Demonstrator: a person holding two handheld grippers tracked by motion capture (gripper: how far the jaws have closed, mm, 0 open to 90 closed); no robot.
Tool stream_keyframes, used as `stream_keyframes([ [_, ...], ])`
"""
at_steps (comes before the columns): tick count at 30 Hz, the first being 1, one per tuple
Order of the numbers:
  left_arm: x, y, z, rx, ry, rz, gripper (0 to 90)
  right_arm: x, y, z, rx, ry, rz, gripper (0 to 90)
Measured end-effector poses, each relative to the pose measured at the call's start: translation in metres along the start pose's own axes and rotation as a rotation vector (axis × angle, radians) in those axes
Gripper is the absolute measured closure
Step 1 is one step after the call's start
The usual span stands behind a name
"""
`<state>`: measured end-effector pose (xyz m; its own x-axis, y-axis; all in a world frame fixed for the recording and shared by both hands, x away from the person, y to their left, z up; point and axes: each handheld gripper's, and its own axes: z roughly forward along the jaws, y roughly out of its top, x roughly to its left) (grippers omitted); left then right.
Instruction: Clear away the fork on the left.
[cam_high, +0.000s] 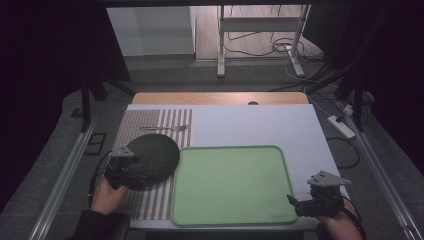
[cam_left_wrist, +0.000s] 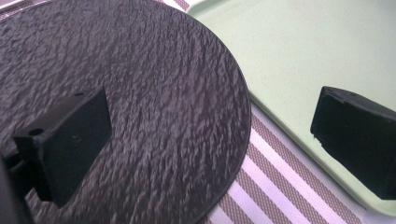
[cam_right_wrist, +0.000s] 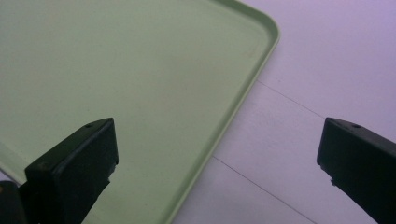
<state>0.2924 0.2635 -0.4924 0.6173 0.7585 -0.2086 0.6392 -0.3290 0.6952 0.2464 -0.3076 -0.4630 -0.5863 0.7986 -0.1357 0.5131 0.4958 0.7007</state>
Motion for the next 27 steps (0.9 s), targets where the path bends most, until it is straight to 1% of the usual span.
stream_keyframes([
  [3,0.004,0.003,0.002,-0.003,0.004,-0.003,0.0,0.000,0.000,0.000,0.000,0.002,-0.003,0.0],
  [8,0.015,0.007,0.006,-0.007,0.001,-0.028,0.0,0.001,0.000,0.000,0.005,0.003,-0.007,0.0],
  [11,0.021,0.010,0.010,0.002,0.004,-0.025,0.0,0.001,0.000,0.001,0.007,0.003,-0.010,0.0],
  [15,0.031,0.016,0.014,-0.007,0.004,-0.032,0.0,0.001,0.000,0.001,0.008,0.004,-0.010,0.0],
  [21,0.045,0.028,0.023,-0.004,0.020,-0.030,0.0,0.001,0.000,0.001,0.010,0.005,-0.011,0.0],
  [27,0.058,0.038,0.033,0.003,0.028,-0.045,0.0,0.001,0.000,0.001,0.010,0.006,-0.011,0.0],
])
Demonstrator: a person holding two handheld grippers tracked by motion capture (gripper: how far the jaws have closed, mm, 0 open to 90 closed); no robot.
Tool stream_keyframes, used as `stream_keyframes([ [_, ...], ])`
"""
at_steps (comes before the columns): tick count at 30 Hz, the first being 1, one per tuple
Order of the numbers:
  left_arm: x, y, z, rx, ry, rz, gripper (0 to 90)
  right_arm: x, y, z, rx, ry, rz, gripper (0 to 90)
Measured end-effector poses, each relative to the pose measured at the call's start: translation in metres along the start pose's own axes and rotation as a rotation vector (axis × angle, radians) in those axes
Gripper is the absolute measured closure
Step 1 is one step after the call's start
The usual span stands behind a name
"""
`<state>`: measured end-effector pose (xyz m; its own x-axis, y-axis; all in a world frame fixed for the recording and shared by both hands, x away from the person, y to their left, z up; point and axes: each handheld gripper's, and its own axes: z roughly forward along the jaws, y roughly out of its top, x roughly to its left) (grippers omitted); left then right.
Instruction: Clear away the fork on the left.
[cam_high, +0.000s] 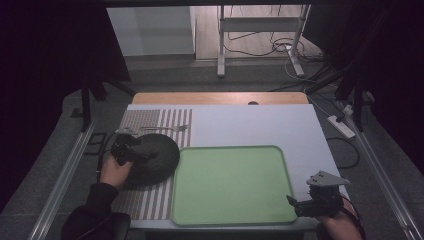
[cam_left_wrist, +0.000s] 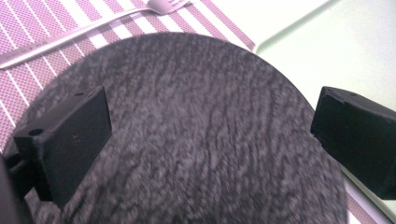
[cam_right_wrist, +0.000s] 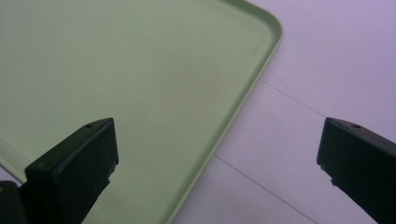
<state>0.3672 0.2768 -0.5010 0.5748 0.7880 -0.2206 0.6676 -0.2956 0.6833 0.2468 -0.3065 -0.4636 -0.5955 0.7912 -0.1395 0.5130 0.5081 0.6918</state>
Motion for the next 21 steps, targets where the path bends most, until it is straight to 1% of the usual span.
stream_keyframes([
  [8,0.013,0.012,0.009,0.012,0.003,-0.005,0.0,0.000,0.000,0.000,0.000,0.002,0.000,0.0],
  [12,0.019,0.020,0.015,0.018,0.011,-0.015,0.0,0.000,0.000,0.000,0.003,0.003,0.002,0.0],
  [15,0.023,0.027,0.020,0.029,0.028,-0.019,0.0,0.000,0.000,0.000,0.004,0.005,0.001,0.0],
  [17,0.026,0.031,0.023,0.035,0.042,-0.011,0.0,0.000,0.000,0.001,0.004,0.006,0.000,0.0],
  [21,0.033,0.036,0.031,0.043,0.033,-0.039,0.0,0.000,0.000,0.001,0.004,0.008,0.000,0.0],
])
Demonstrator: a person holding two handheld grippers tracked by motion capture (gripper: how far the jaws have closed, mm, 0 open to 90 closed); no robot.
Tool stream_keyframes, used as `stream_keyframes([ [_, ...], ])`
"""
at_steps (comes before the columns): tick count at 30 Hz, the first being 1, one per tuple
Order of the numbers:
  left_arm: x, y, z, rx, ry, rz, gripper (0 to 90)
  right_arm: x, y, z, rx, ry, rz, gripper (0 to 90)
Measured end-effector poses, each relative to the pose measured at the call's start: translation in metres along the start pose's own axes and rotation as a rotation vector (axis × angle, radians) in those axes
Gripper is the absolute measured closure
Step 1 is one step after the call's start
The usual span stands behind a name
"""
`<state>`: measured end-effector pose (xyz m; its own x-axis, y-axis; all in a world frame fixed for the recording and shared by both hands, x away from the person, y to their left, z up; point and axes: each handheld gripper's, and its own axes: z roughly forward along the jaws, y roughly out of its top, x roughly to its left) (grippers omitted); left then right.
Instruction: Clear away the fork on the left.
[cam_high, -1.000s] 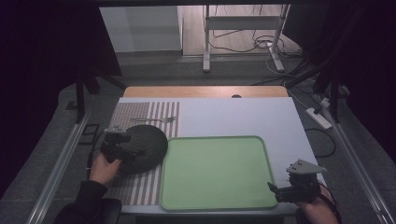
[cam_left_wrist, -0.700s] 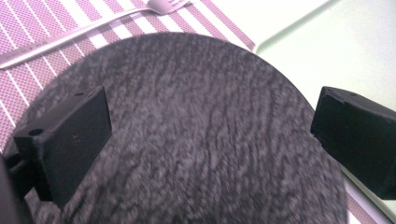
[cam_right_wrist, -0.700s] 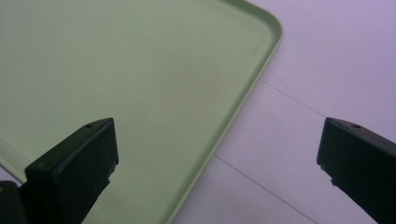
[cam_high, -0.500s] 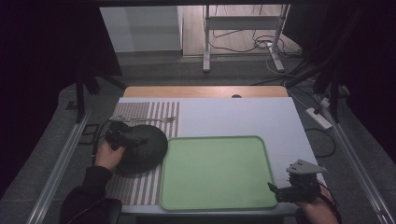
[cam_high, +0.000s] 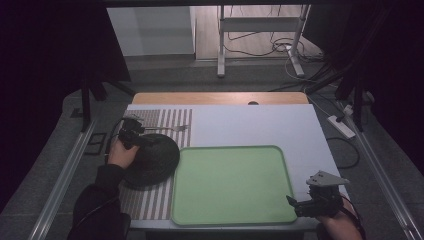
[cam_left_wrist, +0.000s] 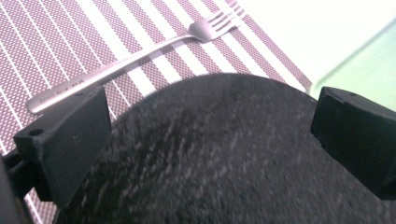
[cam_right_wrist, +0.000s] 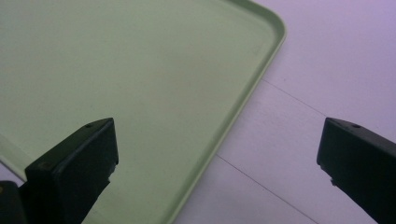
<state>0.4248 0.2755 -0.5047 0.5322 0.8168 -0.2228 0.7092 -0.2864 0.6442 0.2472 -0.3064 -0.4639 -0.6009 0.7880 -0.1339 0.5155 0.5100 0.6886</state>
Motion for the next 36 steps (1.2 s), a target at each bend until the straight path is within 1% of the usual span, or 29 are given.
stream_keyframes([
  [1,0.002,0.002,0.002,0.005,-0.002,-0.002,0.0,0.000,0.000,0.000,0.000,0.000,-0.002,0.0],
  [2,0.004,0.004,0.004,0.012,0.007,0.000,0.0,0.000,0.000,0.000,0.000,0.000,-0.002,0.0],
  [6,0.008,0.011,0.010,0.020,0.016,-0.001,0.0,0.000,0.000,0.000,0.001,0.001,-0.002,0.0],
  [10,0.010,0.018,0.016,0.035,0.024,0.006,0.0,0.000,0.000,0.000,0.000,0.004,-0.001,0.0],
  [16,0.010,0.027,0.028,0.074,0.053,0.044,0.0,0.000,0.000,0.001,0.002,0.005,-0.005,0.0],
  [22,0.014,0.036,0.037,0.084,0.040,0.051,0.0,0.000,0.000,0.001,0.007,0.004,-0.012,0.0],
  [24,0.016,0.040,0.041,0.090,0.048,0.055,0.0,0.000,0.000,0.001,0.008,0.005,-0.013,0.0],
  [27,0.018,0.044,0.045,0.096,0.065,0.060,3.4,0.000,0.000,0.001,0.007,0.005,-0.014,0.0],
  [28,0.019,0.046,0.046,0.099,0.068,0.059,6.0,0.000,0.000,0.001,0.008,0.005,-0.014,0.0],
  [30,0.021,0.048,0.046,0.099,0.072,0.047,16.1,0.000,0.000,0.001,0.006,0.005,-0.014,0.0],
  [32,0.025,0.050,0.046,0.100,0.060,0.031,33.6,0.000,0.000,0.001,0.006,0.006,-0.014,0.0],
  [33,0.026,0.050,0.046,0.104,0.057,0.031,42.1,0.000,0.000,0.001,0.005,0.006,-0.014,0.0],
  [34,0.028,0.050,0.046,0.110,0.045,0.030,64.8,0.000,0.000,0.001,0.005,0.007,-0.015,0.0],
  [35,0.029,0.051,0.046,0.111,0.046,0.030,64.8,0.000,0.000,0.001,0.005,0.007,-0.015,0.0],
  [36,0.030,0.051,0.046,0.113,0.047,0.027,70.6,0.000,0.000,0.001,0.005,0.007,-0.016,0.0],
])
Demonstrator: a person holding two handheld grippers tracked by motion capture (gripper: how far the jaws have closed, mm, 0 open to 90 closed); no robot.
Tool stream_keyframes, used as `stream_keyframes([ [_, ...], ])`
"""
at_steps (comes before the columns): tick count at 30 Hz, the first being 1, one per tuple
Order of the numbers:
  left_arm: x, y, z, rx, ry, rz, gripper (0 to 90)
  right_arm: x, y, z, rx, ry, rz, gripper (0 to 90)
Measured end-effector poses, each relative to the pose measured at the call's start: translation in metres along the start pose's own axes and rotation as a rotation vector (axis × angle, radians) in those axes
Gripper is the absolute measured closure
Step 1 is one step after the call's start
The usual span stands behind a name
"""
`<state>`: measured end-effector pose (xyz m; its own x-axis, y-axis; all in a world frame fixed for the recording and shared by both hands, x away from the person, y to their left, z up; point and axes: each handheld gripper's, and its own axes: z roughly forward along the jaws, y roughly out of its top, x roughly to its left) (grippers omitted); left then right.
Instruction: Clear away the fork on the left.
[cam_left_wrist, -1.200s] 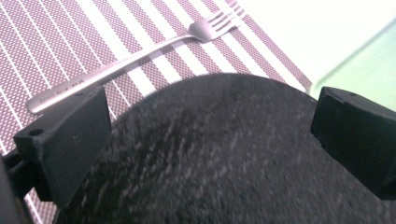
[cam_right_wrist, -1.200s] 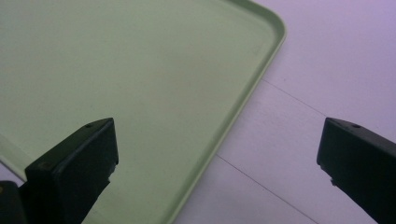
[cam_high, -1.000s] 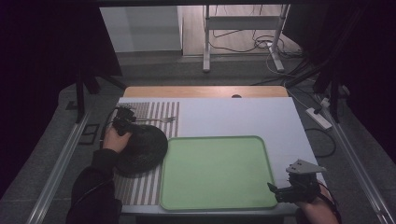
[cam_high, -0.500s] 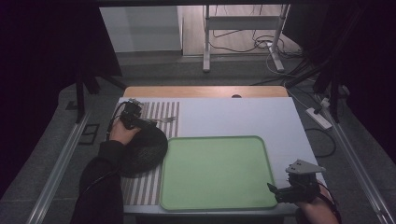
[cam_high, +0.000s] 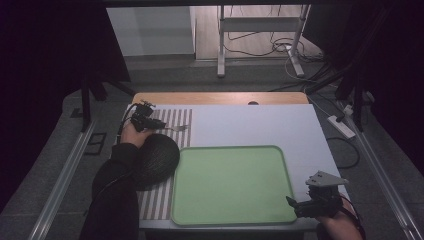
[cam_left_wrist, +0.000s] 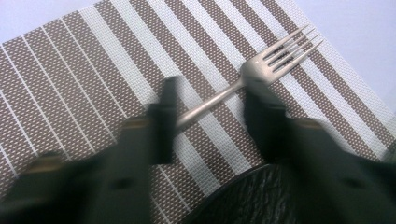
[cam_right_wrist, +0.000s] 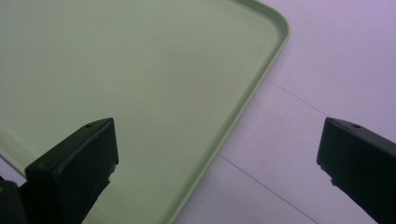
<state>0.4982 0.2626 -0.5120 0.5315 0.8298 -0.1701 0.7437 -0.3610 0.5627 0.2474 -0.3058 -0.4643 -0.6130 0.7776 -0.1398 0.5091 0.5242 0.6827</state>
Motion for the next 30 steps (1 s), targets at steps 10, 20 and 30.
stream_keyframes([
  [10,0.022,0.001,0.014,0.081,0.101,-0.038,89.1,0.000,0.000,0.000,0.002,0.001,-0.001,0.0],
  [20,0.039,-0.020,-0.004,0.099,0.102,-0.125,89.1,0.001,0.000,0.000,0.003,0.002,-0.006,0.0],
  [30,0.041,-0.037,-0.019,0.145,0.058,-0.116,89.1,0.002,0.000,0.001,0.009,0.003,-0.015,0.0],
])
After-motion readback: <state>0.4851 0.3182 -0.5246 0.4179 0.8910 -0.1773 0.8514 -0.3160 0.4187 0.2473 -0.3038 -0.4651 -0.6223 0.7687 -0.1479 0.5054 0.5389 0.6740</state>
